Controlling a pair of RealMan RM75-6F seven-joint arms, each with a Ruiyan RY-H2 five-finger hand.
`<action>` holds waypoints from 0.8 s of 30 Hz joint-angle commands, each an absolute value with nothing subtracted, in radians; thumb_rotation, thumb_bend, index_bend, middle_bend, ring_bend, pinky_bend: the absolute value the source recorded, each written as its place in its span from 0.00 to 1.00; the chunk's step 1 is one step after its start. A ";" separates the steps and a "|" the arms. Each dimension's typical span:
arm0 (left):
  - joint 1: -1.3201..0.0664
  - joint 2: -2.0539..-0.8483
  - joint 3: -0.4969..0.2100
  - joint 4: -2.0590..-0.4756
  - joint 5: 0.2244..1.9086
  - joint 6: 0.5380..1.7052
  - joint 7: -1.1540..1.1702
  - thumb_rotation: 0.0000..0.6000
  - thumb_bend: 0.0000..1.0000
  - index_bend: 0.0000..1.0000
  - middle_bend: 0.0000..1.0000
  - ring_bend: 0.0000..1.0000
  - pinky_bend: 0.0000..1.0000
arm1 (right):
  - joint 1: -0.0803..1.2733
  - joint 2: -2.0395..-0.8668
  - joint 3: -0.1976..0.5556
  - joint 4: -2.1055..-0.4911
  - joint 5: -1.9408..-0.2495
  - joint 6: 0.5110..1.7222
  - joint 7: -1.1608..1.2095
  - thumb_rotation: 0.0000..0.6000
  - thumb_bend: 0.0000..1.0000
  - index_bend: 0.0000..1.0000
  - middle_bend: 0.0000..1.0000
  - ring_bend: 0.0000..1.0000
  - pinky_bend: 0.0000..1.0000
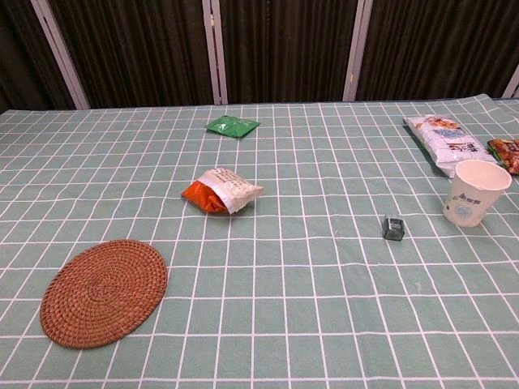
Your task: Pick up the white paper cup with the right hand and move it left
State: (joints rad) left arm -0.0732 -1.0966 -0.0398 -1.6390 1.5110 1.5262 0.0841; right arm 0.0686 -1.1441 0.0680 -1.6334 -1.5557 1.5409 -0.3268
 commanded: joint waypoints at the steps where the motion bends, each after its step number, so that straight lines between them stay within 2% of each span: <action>1: -0.073 -1.097 -0.039 -1.640 1.512 1.526 0.086 1.00 0.00 0.00 0.00 0.00 0.00 | 0.069 -1.144 0.066 -1.633 -1.556 1.539 -0.329 1.00 0.00 0.00 0.00 0.00 0.00; 11: -0.075 -1.097 -0.042 -1.641 1.504 1.517 0.087 1.00 0.00 0.00 0.00 0.00 0.00 | 0.098 -1.168 0.048 -1.605 -1.572 1.478 -0.355 1.00 0.00 0.00 0.00 0.00 0.00; 16: -0.083 -1.102 -0.046 -1.641 1.491 1.500 0.097 1.00 0.00 0.00 0.00 0.00 0.00 | 0.217 -1.190 0.045 -1.553 -1.652 1.331 -0.493 1.00 0.00 0.00 0.00 0.00 0.00; 19: -0.089 -1.104 -0.053 -1.642 1.471 1.485 0.108 1.00 0.00 0.00 0.00 0.00 0.00 | 0.309 -1.191 0.059 -1.566 -1.643 1.182 -0.613 1.00 0.00 0.00 0.00 0.00 0.00; 24: -0.093 -1.106 -0.062 -1.643 1.446 1.474 0.118 1.00 0.00 0.00 0.00 0.00 0.00 | 0.410 -1.228 0.080 -1.528 -1.627 1.036 -0.815 1.00 0.00 0.00 0.00 0.00 0.00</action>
State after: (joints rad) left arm -0.0926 -1.1054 -0.0604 -1.6429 1.4484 1.4761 0.1164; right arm 0.3210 -1.1989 0.0626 -1.5590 -1.6299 1.1432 -0.6765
